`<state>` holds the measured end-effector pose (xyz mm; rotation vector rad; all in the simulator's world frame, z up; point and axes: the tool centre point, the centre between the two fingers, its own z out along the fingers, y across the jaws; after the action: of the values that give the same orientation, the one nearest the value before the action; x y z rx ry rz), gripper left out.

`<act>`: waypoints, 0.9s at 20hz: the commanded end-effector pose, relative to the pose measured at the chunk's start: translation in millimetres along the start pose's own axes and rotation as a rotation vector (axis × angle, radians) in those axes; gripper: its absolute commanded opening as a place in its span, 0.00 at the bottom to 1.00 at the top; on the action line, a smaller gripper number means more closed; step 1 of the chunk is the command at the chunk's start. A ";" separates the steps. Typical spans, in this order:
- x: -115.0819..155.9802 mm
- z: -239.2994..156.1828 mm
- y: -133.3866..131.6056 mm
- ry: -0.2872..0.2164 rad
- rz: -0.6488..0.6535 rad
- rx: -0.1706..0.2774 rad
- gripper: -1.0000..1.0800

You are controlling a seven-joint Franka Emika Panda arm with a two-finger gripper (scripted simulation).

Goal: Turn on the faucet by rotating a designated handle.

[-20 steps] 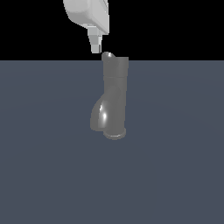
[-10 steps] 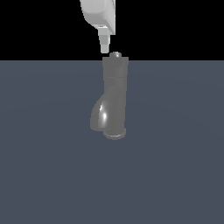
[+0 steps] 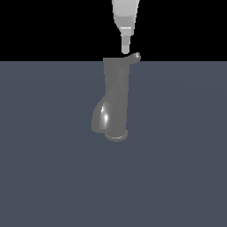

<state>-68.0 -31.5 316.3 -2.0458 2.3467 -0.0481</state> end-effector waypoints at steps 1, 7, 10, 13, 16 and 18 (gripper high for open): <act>5.8 2.1 -5.0 0.001 0.007 -0.004 0.00; 22.0 8.2 -22.1 0.001 0.026 -0.016 0.00; 30.1 11.2 -30.4 0.001 0.035 -0.022 0.00; 38.2 14.3 -38.6 0.002 0.043 -0.028 0.00; 46.3 17.3 -46.6 0.002 0.052 -0.033 0.00; 51.7 19.3 -51.8 0.002 0.058 -0.037 0.00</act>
<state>-19.2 -61.8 317.8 -2.0284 2.3635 -0.0435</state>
